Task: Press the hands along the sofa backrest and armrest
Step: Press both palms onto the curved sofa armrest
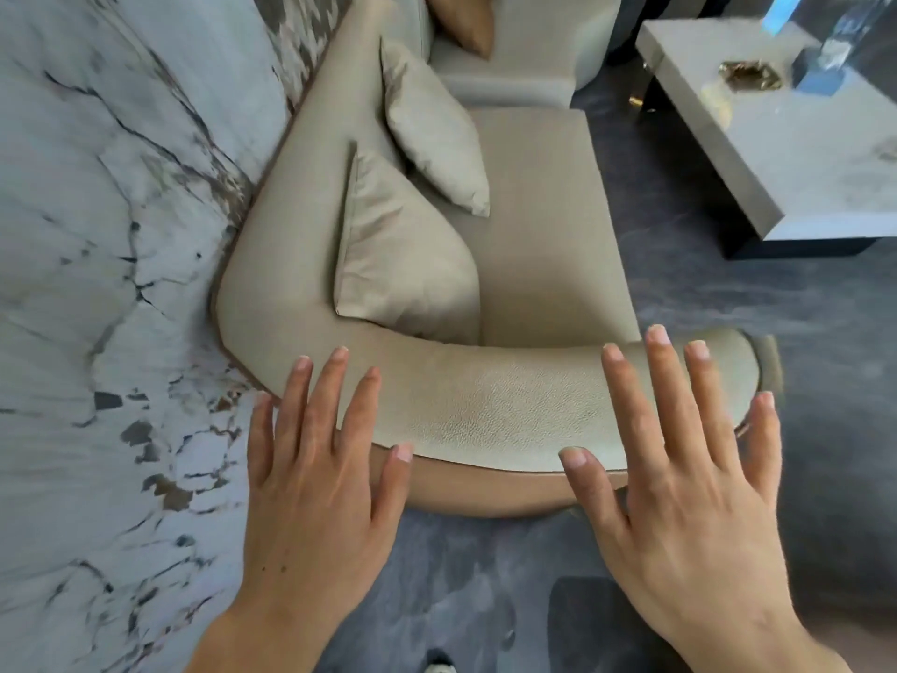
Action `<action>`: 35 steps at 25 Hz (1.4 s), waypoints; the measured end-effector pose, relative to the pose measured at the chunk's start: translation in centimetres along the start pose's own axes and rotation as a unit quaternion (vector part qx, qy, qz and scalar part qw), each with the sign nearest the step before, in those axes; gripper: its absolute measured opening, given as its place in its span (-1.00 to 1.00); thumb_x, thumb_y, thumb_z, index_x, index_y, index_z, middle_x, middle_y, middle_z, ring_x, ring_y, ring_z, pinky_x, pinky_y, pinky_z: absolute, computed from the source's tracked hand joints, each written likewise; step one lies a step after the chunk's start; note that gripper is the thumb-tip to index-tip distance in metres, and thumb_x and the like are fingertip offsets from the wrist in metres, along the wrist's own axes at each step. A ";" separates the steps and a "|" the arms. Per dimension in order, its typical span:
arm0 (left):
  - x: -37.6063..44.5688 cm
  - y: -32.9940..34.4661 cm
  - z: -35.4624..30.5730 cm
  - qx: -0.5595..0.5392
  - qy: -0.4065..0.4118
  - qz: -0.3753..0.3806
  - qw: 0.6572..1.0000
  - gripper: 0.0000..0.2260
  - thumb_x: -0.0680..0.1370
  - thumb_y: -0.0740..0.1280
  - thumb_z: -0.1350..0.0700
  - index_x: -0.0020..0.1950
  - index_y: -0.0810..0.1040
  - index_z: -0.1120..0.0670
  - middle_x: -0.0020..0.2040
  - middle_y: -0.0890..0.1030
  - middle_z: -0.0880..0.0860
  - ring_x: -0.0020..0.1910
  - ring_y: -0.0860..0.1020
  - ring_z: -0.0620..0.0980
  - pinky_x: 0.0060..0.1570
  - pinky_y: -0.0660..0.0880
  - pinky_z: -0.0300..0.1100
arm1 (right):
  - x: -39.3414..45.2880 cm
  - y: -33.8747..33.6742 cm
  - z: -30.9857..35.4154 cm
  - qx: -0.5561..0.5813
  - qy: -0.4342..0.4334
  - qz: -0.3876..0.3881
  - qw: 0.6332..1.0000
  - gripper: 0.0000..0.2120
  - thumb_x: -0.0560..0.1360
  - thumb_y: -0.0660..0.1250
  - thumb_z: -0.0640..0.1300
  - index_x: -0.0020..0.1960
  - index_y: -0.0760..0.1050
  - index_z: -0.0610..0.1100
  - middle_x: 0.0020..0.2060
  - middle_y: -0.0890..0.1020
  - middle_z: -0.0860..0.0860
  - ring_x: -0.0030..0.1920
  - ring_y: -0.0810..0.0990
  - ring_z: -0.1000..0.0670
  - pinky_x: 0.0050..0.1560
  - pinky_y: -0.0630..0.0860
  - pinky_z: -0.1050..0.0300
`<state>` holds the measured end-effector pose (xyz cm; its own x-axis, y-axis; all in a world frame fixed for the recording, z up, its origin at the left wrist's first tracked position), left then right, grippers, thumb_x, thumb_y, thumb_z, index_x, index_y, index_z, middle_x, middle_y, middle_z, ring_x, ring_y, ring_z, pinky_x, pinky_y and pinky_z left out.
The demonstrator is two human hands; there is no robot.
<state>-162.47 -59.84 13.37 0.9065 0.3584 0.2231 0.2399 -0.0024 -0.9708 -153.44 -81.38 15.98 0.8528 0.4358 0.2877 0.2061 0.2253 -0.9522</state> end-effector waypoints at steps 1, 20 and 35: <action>0.6 2.1 0.4 0.003 0.005 0.007 1.000 -0.48 0.61 0.04 -0.15 0.49 0.32 0.09 0.54 0.30 0.15 0.55 0.19 0.18 0.49 0.10 0.22 | 0.4 2.2 -0.1 -0.011 -0.005 0.010 1.000 -0.35 0.57 -0.02 0.25 0.57 0.14 -0.05 0.56 0.19 -0.11 0.55 0.11 -0.16 0.44 0.03 -0.34; 5.6 18.3 1.4 0.004 0.058 -0.119 0.991 -0.48 0.51 0.10 -0.14 0.37 0.54 0.01 0.42 0.48 0.05 0.41 0.44 0.21 0.36 0.29 0.32 | 2.9 20.8 -1.8 -0.008 -0.034 -0.097 0.995 -0.43 0.52 0.03 0.22 0.39 0.46 -0.03 0.37 0.50 -0.04 0.36 0.47 -0.15 0.27 0.40 -0.32; 15.1 20.4 1.8 -0.009 0.037 -0.122 0.992 -0.50 0.53 0.09 -0.11 0.37 0.55 0.02 0.40 0.53 0.06 0.40 0.45 0.22 0.38 0.26 0.32 | 12.3 23.5 -2.7 -0.010 -0.041 -0.132 0.990 -0.44 0.56 0.02 0.21 0.36 0.51 -0.06 0.35 0.53 -0.04 0.35 0.50 -0.16 0.26 0.41 -0.32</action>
<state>-144.47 -52.82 -3.23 0.8432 0.2808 0.4585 0.4616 0.0592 -0.8851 -136.81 -73.12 -3.19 0.7266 0.4335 0.5331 0.4269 0.3230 -0.8446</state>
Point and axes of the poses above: each hand's wrist, its own x-axis towards the middle knuckle, its own y-axis out of the palm, z = x × y, the point moved 3 cm from there along x, towards the middle knuckle
